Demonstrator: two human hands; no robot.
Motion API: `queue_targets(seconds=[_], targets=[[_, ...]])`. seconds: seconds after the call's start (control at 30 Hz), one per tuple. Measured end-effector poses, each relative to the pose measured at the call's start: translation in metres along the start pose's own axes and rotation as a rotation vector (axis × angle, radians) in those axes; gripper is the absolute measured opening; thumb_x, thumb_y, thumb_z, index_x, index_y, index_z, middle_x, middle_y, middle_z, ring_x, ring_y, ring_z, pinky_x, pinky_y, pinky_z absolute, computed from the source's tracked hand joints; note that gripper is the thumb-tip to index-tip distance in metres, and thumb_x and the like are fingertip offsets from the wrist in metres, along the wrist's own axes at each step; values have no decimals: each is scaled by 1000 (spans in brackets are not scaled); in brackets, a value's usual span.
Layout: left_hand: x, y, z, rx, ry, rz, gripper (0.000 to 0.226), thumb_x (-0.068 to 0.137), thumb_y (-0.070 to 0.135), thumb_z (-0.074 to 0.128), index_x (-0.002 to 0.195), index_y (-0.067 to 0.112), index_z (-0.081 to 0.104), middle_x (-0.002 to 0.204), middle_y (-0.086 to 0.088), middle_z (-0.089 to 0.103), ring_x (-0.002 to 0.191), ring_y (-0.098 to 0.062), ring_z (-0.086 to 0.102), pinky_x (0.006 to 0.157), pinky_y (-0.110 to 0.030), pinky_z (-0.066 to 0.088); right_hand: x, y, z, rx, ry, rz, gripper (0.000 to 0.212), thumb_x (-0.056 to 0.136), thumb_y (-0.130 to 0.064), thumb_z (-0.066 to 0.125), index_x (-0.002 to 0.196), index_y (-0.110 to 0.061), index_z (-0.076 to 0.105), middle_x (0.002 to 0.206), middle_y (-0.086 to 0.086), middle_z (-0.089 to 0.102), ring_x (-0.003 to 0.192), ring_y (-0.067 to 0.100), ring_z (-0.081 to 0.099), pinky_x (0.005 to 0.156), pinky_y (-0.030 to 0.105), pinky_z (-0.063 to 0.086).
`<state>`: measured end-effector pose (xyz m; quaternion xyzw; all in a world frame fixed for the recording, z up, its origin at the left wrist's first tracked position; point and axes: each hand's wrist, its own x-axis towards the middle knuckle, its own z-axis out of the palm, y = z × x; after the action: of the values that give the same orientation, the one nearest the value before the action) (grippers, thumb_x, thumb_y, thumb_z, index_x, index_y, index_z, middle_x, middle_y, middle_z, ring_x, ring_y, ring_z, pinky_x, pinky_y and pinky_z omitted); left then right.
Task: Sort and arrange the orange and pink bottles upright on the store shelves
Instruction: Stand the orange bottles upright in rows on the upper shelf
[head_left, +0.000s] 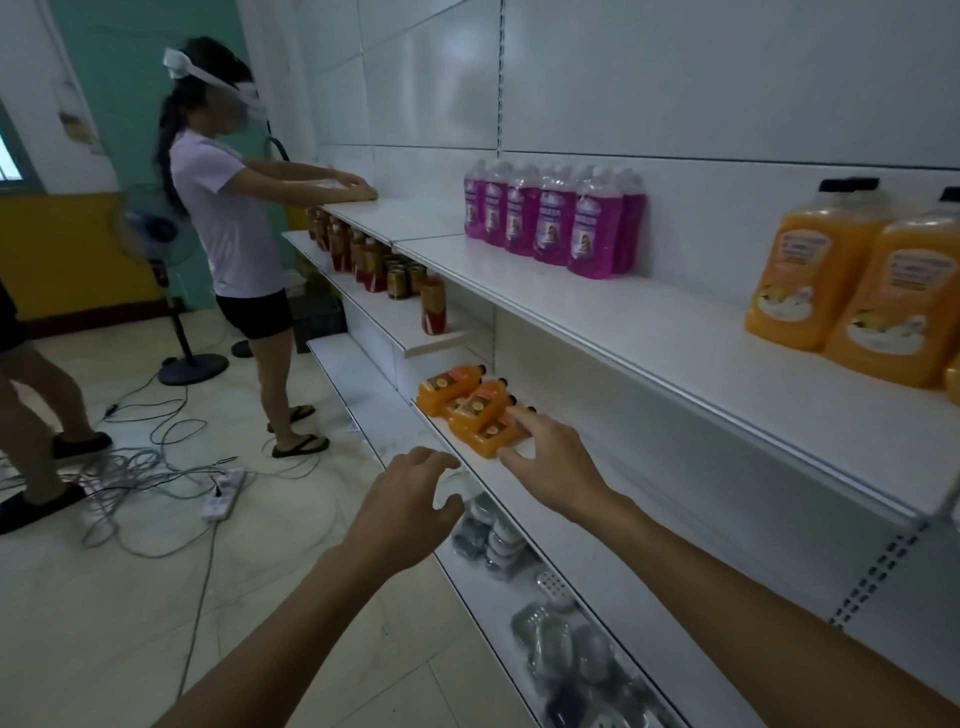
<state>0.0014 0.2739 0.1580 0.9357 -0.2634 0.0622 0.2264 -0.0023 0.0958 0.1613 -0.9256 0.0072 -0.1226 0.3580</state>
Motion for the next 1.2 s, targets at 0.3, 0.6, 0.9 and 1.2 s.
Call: queue_targets(seconds=[0.3, 0.6, 0.9, 1.2], targets=[[103, -75, 20, 16, -55, -26, 41, 94, 31, 49, 134, 23, 44, 139, 5, 43, 125, -12, 39, 99, -21, 34, 137, 36, 42, -25, -6, 59, 40, 90, -28, 58, 128, -18, 52, 122, 3, 56, 113, 21, 52, 92, 34, 47], [204, -162, 40, -29, -79, -55, 40, 92, 27, 53, 131, 17, 49, 137, -2, 48, 125, -18, 43, 101, -27, 36, 238, 69, 99, -33, -52, 188, 44, 92, -25, 55, 134, -17, 46, 131, 5, 51, 115, 19, 49, 86, 25, 40], [327, -257, 66, -77, -187, 76, 39, 93, 29, 53, 129, 14, 51, 135, -6, 51, 123, -22, 45, 99, -28, 36, 312, 104, 146, 4, 64, 485, 45, 87, -38, 56, 130, -23, 50, 125, 3, 57, 118, 24, 51, 94, 40, 48], [415, -316, 118, -210, -398, -18, 47, 94, 33, 51, 133, 7, 47, 135, -15, 51, 121, -31, 49, 98, -35, 39, 323, 126, 177, 53, 175, 803, 54, 91, -33, 59, 140, -18, 42, 132, 10, 56, 119, 28, 53, 95, 33, 41]])
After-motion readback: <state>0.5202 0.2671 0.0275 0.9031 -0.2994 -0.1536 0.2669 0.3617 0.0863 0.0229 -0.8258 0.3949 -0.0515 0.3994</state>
